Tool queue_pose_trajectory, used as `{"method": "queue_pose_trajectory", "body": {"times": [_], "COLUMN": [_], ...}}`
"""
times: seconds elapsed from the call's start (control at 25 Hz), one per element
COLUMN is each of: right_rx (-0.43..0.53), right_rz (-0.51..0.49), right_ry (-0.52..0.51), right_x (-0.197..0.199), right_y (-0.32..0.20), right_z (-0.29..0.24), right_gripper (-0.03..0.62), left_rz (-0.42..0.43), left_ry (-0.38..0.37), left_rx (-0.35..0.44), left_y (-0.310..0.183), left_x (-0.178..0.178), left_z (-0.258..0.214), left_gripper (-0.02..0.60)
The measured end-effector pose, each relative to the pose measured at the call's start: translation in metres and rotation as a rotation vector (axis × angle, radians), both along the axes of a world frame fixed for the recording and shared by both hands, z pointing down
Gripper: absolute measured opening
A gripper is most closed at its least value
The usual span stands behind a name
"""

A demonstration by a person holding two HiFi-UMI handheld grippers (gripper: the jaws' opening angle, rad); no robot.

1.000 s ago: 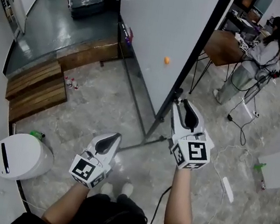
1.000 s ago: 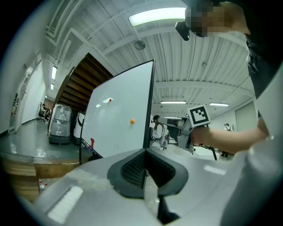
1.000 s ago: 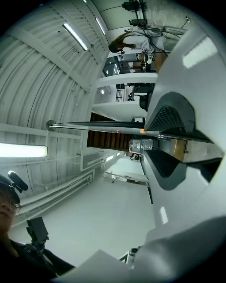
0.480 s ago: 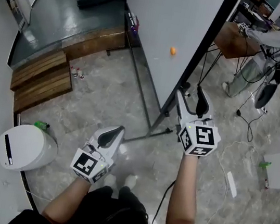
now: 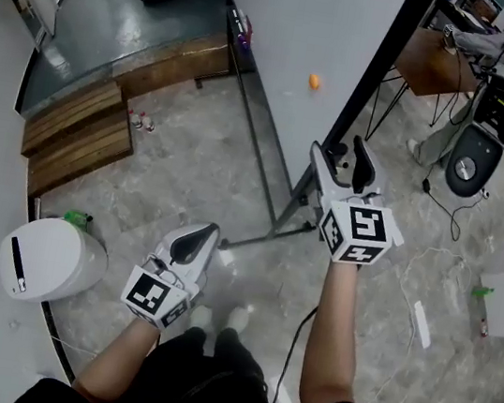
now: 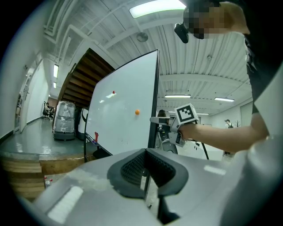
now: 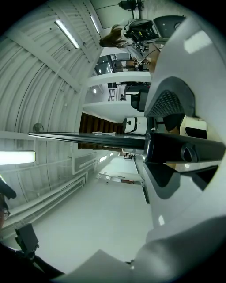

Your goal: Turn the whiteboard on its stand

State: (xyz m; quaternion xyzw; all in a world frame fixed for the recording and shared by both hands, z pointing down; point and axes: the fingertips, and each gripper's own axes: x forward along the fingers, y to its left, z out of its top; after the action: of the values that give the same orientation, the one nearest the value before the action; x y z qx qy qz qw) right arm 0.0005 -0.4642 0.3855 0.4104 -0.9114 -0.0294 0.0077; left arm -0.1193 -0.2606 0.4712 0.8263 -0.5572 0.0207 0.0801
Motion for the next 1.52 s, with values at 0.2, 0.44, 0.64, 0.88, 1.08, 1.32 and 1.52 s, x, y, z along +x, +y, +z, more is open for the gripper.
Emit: {"method": "queue_pose_trajectory", "body": {"times": [0.2,0.44,0.64,0.88,1.08,1.32,1.52], "right_rx": [-0.014,-0.019,-0.021,-0.041,-0.049,-0.057,-0.059], "right_rz": [-0.037,-0.054,-0.044,-0.037,-0.04,-0.04,-0.036], "right_ry": [0.016,0.014,0.007,0.009,0.005,0.014,0.009], "right_x": [-0.011,-0.016,-0.015,-0.012,-0.012,-0.011,-0.008], "right_y": [-0.003,0.0,0.001,-0.001,0.001,0.005,0.008], "right_z": [0.008,0.013,0.014,0.016,0.015,0.016,0.015], "right_gripper": [0.313,0.221,0.199,0.193,0.192,0.19,0.19], "left_rz": [-0.015,-0.004,-0.015,-0.037,-0.054,-0.041,-0.054], "left_ry": [-0.008,-0.02,-0.026,-0.029,-0.029,-0.044,-0.033], "left_rx": [-0.013,-0.013,-0.012,-0.008,0.003,0.028,0.033], "left_y": [0.0,0.003,0.012,0.019,0.026,0.032,0.034], "left_x": [-0.002,-0.002,-0.003,-0.003,-0.005,-0.002,-0.005], "left_z": [0.004,0.006,0.007,0.002,-0.004,-0.011,-0.017], "left_gripper": [0.003,0.003,0.003,0.003,0.003,0.003,0.003]}}
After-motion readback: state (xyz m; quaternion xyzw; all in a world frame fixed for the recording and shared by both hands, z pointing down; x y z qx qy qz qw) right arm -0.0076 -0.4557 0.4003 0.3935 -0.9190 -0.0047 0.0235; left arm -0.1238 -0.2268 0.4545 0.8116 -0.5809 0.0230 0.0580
